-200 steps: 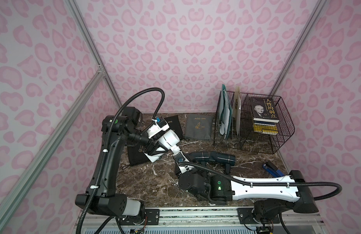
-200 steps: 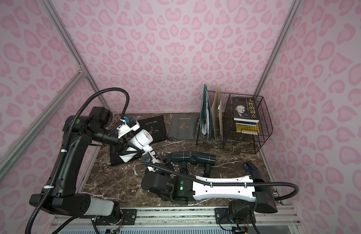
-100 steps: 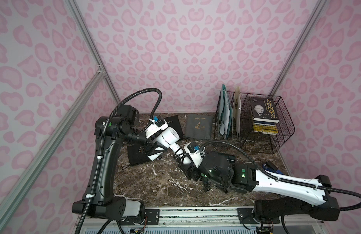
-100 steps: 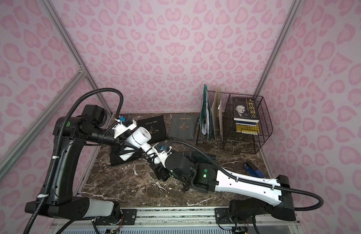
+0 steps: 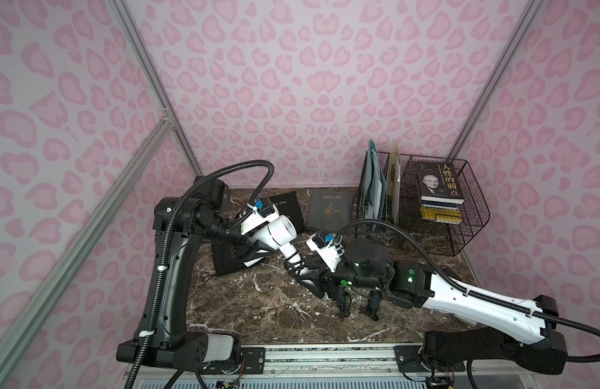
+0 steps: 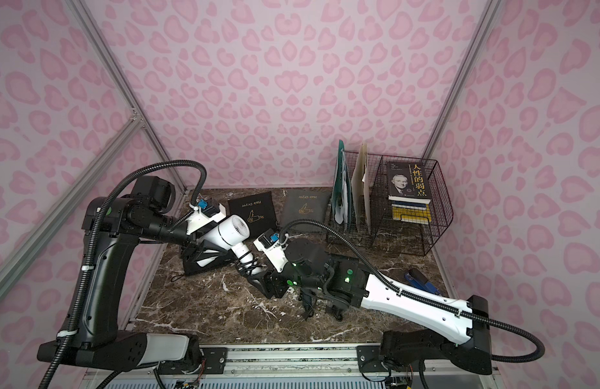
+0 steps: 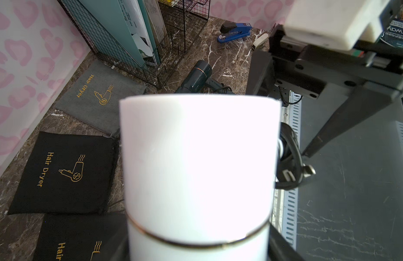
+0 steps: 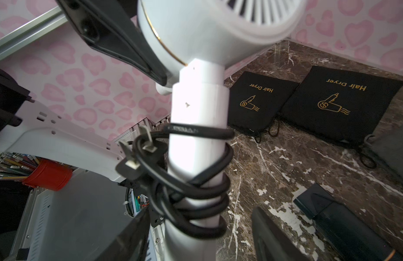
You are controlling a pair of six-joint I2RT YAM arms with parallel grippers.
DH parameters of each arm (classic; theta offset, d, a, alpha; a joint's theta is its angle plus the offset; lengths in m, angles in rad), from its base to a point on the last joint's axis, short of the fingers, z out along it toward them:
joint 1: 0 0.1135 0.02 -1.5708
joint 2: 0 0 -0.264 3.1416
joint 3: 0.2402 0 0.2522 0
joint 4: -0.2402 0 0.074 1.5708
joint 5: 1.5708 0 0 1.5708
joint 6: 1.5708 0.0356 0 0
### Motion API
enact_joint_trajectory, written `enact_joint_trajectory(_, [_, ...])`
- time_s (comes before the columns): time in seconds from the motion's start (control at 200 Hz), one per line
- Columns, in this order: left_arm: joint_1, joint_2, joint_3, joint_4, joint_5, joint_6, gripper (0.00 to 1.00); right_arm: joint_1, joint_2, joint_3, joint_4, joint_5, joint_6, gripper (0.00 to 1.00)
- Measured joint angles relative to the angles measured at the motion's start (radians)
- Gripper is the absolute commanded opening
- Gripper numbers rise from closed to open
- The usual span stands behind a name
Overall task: Pack away hair dryers
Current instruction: Fold the hair dryer.
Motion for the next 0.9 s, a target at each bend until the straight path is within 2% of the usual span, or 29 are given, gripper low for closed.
enact_joint_trajectory(0.25, [0.000, -0.047, -0.024, 0.006, 0.006, 0.023, 0.02, -0.019, 0.012, 0.000, 0.005, -0.076, 0.002, 0.54])
enact_joint_trajectory(0.33, [0.000, -0.053, -0.027, 0.008, 0.007, 0.024, 0.02, -0.021, 0.017, 0.000, 0.013, -0.101, 0.003, 0.44])
enact_joint_trajectory(0.475, [0.000, -0.053, -0.029, 0.008, 0.011, 0.019, 0.02, -0.022, 0.026, -0.011, 0.039, -0.138, -0.003, 0.39])
enact_joint_trajectory(0.685, [0.000, -0.086, -0.087, 0.016, 0.019, -0.048, 0.02, -0.024, 0.027, -0.037, 0.064, -0.179, 0.026, 0.31])
enact_joint_trajectory(0.9, [0.000, -0.170, -0.186, 0.092, 0.016, -0.152, 0.02, -0.025, 0.024, -0.079, 0.115, -0.221, 0.060, 0.18])
